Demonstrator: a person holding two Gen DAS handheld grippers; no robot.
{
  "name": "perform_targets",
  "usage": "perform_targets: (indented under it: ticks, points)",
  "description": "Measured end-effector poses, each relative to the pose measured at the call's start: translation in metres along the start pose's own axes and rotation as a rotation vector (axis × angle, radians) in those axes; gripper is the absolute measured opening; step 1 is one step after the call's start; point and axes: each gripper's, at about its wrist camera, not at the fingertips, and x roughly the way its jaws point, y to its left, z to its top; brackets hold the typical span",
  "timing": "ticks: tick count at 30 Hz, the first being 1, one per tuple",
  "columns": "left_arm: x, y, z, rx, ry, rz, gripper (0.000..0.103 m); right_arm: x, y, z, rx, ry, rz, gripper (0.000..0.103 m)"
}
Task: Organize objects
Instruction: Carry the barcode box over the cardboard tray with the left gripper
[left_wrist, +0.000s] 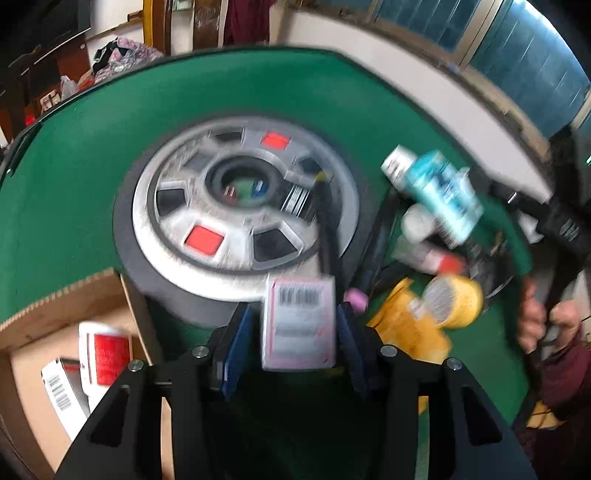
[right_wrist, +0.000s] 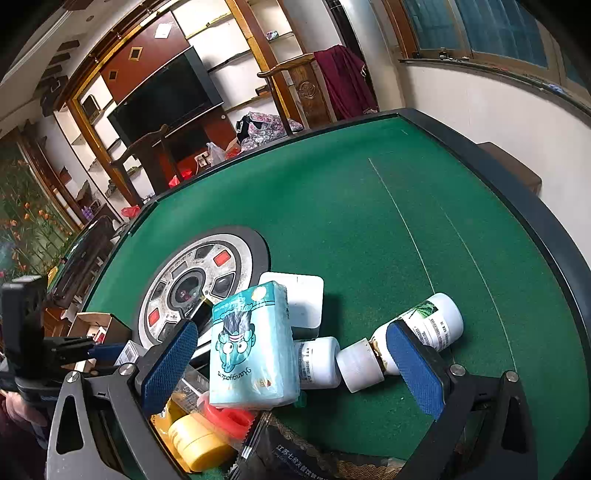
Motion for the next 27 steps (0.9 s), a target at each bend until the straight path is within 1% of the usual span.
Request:
perform_targets:
  ticks: [2,6,7,9,10,13,15,18,20,21,24,27]
  points:
    - [-0.001,-0.002,-0.003,-0.004,-0.003,0.011,0.045,0.0,0.0,0.0,0.003,0.001,0.004,0.103]
    - [-0.005,-0.001,-0.005,-0.039,-0.037,0.018,0.036,0.0,0.002,-0.002,0.004,0.005,0.009,0.103]
    - [-0.007,0.001,-0.006,-0.067,-0.057,0.002,0.034,0.0,0.002,-0.002,0.004,0.007,0.012,0.103]
    - [-0.011,0.005,-0.008,-0.107,-0.088,-0.034,0.034,0.0,0.002,-0.003,0.006,0.013,0.02,0.103]
    - [-0.013,0.005,-0.01,-0.116,-0.101,-0.034,0.034,0.0,0.002,-0.003,0.009,0.016,0.024,0.103]
    - [-0.008,-0.001,-0.012,-0.124,-0.09,0.005,0.034,0.001,0.001,-0.004,0.015,0.02,0.029,0.103]
    - [-0.005,-0.003,-0.012,-0.133,-0.098,0.039,0.034,0.001,0.002,-0.005,0.018,0.023,0.032,0.103]
    - [-0.005,-0.003,-0.012,-0.171,-0.103,0.104,0.034,0.001,0.002,-0.005,0.022,0.026,0.036,0.103]
    - [-0.003,-0.009,-0.01,-0.164,-0.099,0.169,0.034,0.001,0.001,-0.005,0.024,0.026,0.037,0.103]
    - [-0.006,-0.014,-0.011,-0.159,-0.109,0.184,0.034,0.0,0.0,-0.005,0.026,0.025,0.037,0.103]
    - [-0.024,-0.023,-0.017,-0.173,-0.16,0.169,0.033,-0.001,0.0,-0.005,0.029,0.023,0.038,0.103]
    - [-0.051,-0.033,-0.034,-0.193,-0.232,0.157,0.033,-0.003,-0.001,-0.003,0.03,0.021,0.036,0.103]
